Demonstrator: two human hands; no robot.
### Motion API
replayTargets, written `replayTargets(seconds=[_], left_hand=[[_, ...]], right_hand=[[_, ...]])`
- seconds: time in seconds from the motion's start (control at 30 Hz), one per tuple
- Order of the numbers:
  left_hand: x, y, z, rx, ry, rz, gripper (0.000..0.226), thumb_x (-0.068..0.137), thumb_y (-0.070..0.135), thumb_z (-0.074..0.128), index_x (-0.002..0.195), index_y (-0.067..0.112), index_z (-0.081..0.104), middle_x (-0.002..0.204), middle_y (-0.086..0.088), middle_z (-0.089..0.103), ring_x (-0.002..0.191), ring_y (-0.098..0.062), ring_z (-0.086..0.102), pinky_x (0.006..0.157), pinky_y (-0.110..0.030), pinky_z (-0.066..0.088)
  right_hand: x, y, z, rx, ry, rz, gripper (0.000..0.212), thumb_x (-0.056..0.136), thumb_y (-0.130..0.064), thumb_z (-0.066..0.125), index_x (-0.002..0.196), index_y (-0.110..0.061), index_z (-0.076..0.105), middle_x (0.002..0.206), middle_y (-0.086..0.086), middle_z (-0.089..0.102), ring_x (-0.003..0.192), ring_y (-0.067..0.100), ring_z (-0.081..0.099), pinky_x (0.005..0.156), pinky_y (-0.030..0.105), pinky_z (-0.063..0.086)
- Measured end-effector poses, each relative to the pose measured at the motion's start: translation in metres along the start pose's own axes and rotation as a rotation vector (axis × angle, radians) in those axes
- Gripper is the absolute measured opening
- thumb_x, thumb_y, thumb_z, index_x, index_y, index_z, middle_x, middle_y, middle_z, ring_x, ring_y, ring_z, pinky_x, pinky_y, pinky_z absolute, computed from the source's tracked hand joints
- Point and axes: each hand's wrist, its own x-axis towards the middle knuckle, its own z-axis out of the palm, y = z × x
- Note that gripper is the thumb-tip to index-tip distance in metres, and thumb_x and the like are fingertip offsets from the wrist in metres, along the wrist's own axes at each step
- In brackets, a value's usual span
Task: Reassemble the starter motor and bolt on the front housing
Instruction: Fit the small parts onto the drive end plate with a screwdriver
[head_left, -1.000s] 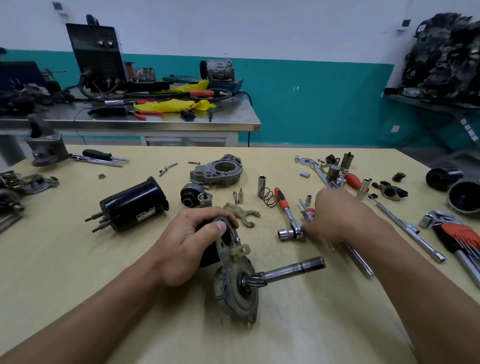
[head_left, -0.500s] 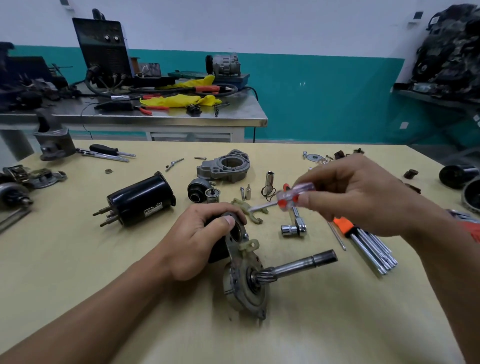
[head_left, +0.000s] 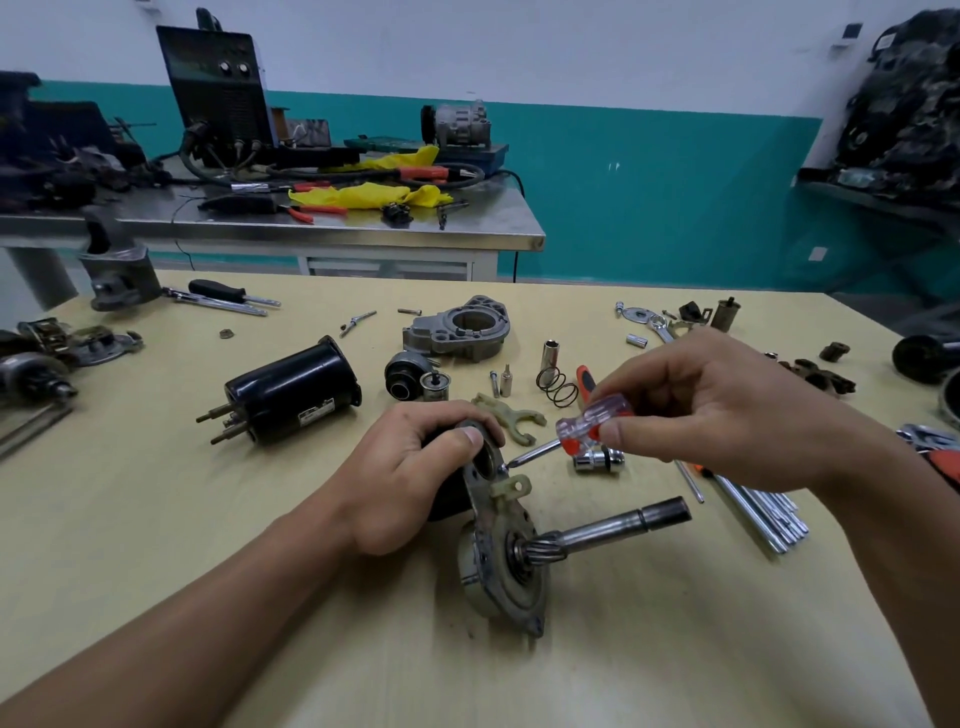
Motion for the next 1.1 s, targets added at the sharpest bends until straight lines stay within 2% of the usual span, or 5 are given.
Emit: replayTargets(seconds=[0.37, 0.53, 0.7, 0.9, 1.1], left_hand=[[0.000, 0.001, 0.000, 0.042, 0.015, 0.012, 0.041, 0.079, 0.044, 0.043, 0.087, 0.016, 0.072, 0.081, -0.008, 0.066, 0.077, -0.017, 0.058, 0.068, -0.020, 0.043], [0.000, -0.001, 0.001, 0.007, 0.013, -0.031, 0.043, 0.078, 0.046, 0.044, 0.088, 0.014, 0.073, 0.082, -0.004, 0.068, 0.078, -0.010, 0.060, 0.069, -0.025, 0.044], [0.000, 0.000, 0.001, 0.024, 0.029, -0.052, 0.044, 0.078, 0.046, 0.044, 0.089, 0.015, 0.073, 0.085, -0.004, 0.070, 0.081, -0.014, 0.062, 0.071, -0.028, 0.046], [0.001, 0.001, 0.002, 0.068, 0.082, -0.070, 0.031, 0.085, 0.028, 0.045, 0.086, 0.015, 0.073, 0.082, -0.003, 0.069, 0.081, -0.016, 0.061, 0.069, -0.022, 0.044], [0.001, 0.001, 0.003, 0.083, 0.102, -0.053, 0.029, 0.086, 0.026, 0.046, 0.085, 0.014, 0.072, 0.084, 0.000, 0.070, 0.081, -0.011, 0.062, 0.070, -0.020, 0.045]], right_hand=[[0.003, -0.008, 0.008, -0.022, 0.003, 0.087, 0.042, 0.078, -0.065, 0.053, 0.068, -0.030, 0.074, 0.051, 0.001, 0.054, 0.046, 0.010, 0.049, 0.045, 0.030, 0.041], [0.012, -0.005, 0.022, -0.022, 0.112, 0.220, 0.071, 0.078, -0.070, 0.037, 0.062, -0.006, 0.064, 0.040, -0.006, 0.045, 0.035, 0.004, 0.037, 0.041, 0.015, 0.032], [0.016, -0.003, 0.030, 0.041, 0.174, 0.217, 0.053, 0.079, -0.064, 0.040, 0.092, -0.021, 0.068, 0.051, -0.013, 0.051, 0.044, 0.001, 0.044, 0.043, 0.014, 0.034], [0.008, -0.007, 0.018, 0.130, -0.037, 0.418, 0.021, 0.095, -0.042, 0.053, 0.102, -0.025, 0.063, 0.062, -0.009, 0.055, 0.055, 0.003, 0.048, 0.055, 0.025, 0.041], [0.015, -0.013, 0.026, -0.055, 0.108, 0.514, 0.069, 0.086, -0.071, 0.034, 0.058, -0.014, 0.062, 0.040, -0.009, 0.044, 0.035, 0.002, 0.037, 0.055, 0.030, 0.030]])
